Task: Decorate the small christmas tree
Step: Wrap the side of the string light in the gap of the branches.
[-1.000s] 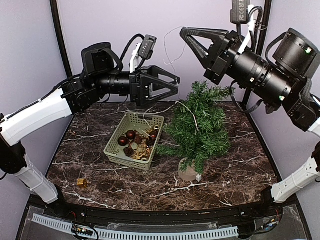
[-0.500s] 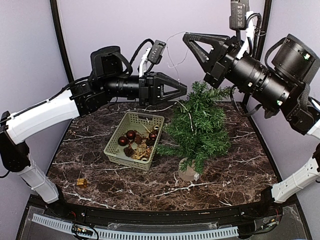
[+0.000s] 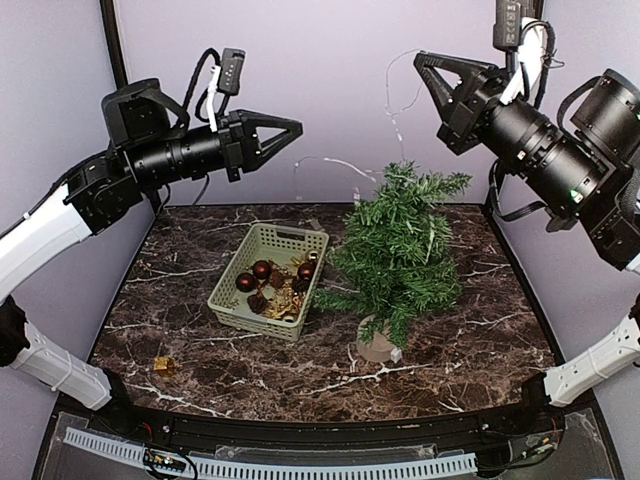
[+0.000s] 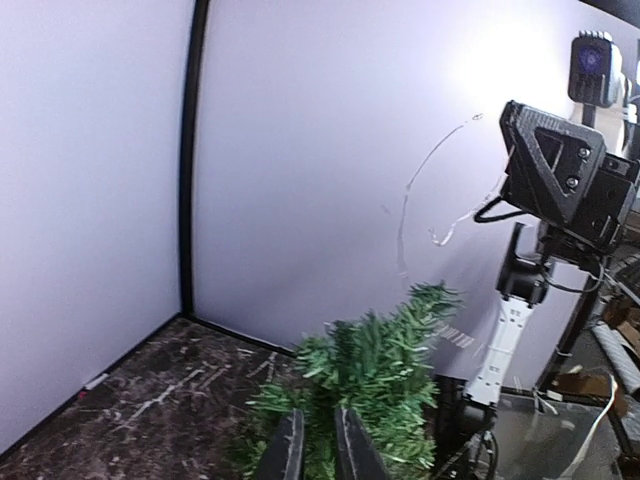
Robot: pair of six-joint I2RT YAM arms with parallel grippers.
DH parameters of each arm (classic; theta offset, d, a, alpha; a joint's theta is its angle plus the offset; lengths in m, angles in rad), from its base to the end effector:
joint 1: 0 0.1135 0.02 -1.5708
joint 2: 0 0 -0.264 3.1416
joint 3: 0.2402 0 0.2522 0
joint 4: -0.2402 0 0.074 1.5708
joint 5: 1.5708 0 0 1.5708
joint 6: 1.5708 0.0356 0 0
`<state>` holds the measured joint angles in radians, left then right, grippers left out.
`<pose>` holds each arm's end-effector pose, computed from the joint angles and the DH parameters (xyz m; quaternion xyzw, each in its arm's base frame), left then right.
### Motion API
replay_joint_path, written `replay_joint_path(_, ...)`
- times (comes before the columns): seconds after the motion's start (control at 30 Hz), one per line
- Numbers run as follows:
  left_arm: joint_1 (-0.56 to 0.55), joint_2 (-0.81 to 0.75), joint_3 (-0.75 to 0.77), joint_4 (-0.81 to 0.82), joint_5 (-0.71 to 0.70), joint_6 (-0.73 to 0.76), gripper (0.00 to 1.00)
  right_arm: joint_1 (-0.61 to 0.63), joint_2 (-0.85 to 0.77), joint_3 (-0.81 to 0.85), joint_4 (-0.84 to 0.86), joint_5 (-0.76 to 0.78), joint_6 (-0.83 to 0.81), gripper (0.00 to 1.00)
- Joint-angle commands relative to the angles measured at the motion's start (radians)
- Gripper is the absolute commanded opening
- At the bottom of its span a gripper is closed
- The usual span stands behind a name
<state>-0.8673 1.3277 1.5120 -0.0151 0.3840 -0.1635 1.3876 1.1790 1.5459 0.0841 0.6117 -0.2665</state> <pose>0.1786 -0.2311 0.4916 0.3551 0.5439 -0.4769 0.5922 0.0600 0.2118 0.5463 -0.2000 0.5307 0.2941 0.7694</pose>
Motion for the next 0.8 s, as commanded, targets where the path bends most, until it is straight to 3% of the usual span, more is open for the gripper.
replay_joint_path(0.0, 0.04, -0.032, 0.005, -0.065, -0.154, 0.091, 0.13, 0.009, -0.009, 0.0, 0.066, 0.137, -0.084, 0.0)
replay_joint_path(0.17, 0.073, -0.02, 0.026, -0.089, -0.263, 0.147, 0.13, -0.017, 0.01, 0.011, 0.075, 0.22, -0.143, 0.0)
replay_joint_path(0.33, 0.106, 0.006, 0.061, -0.09, -0.365, 0.196, 0.13, -0.113, 0.031, 0.044, -0.004, 0.143, -0.071, 0.0)
replay_joint_path(0.47, 0.115, 0.028, 0.076, -0.066, -0.191, 0.172, 0.28, -0.121, 0.055, 0.078, -0.042, 0.068, -0.043, 0.0)
replay_joint_path(0.6, 0.115, 0.055, 0.065, -0.04, 0.003, 0.114, 0.53, -0.125, 0.086, 0.118, -0.047, 0.024, -0.043, 0.0)
replay_joint_path(0.77, 0.114, -0.007, -0.062, 0.08, 0.063, 0.009, 0.69, -0.135, 0.137, 0.172, -0.043, 0.017, -0.063, 0.0)
